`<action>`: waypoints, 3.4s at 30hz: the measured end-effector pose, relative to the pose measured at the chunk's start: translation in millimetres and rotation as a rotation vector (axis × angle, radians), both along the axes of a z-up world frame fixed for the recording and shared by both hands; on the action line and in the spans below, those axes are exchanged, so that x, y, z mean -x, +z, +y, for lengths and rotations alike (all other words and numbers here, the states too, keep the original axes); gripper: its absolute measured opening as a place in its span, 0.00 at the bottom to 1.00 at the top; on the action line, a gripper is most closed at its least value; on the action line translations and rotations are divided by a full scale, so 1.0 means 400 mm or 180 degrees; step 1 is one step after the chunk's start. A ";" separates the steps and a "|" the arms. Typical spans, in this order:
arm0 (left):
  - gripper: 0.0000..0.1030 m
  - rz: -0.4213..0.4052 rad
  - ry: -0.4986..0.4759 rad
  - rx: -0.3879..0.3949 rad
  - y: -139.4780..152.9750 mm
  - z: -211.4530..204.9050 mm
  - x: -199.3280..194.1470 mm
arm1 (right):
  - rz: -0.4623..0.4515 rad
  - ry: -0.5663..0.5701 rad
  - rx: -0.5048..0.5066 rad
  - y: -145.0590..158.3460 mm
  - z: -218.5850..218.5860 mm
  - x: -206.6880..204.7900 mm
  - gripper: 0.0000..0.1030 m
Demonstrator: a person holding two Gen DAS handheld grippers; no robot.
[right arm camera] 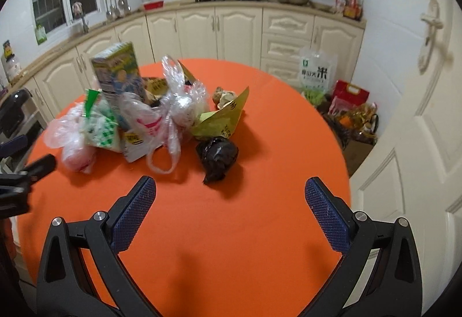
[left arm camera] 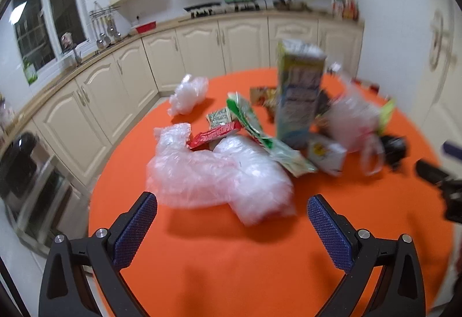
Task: Collect trash
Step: 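Grasp the clear plastic bag with the left tool while the right tool grasps the black bag, then carry both bags to the blue wastebasket and open both tools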
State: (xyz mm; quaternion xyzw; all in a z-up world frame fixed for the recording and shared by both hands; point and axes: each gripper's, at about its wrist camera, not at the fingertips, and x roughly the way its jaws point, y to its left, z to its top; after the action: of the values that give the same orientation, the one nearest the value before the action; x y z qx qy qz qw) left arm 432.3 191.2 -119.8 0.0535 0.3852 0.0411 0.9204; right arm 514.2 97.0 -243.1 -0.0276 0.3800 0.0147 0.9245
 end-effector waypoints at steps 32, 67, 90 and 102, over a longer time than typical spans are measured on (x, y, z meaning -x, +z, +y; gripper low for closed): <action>0.43 -0.0192 -0.0328 0.0689 0.065 0.235 0.224 | 0.0288 0.0225 -0.0259 -0.043 -0.047 -0.006 0.30; 0.49 0.0738 -0.2328 0.0371 -0.187 -0.514 0.329 | 0.0699 -0.1243 -0.0736 -0.356 -0.699 0.450 0.30; 0.69 0.0016 -0.1874 0.0421 -0.018 -0.521 0.435 | 0.0357 -0.1204 -0.0790 -0.271 -0.651 0.406 0.82; 0.93 -0.0620 -0.1035 0.0167 0.133 -0.120 0.554 | -0.0366 -0.0582 -0.0408 0.096 -0.342 0.379 0.89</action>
State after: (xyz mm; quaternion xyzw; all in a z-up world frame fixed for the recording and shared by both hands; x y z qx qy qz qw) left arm 210.8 143.1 -66.4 0.0868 0.2815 -0.1133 0.9489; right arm 362.6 -39.8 -204.8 0.0655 0.3255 -0.0470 0.9421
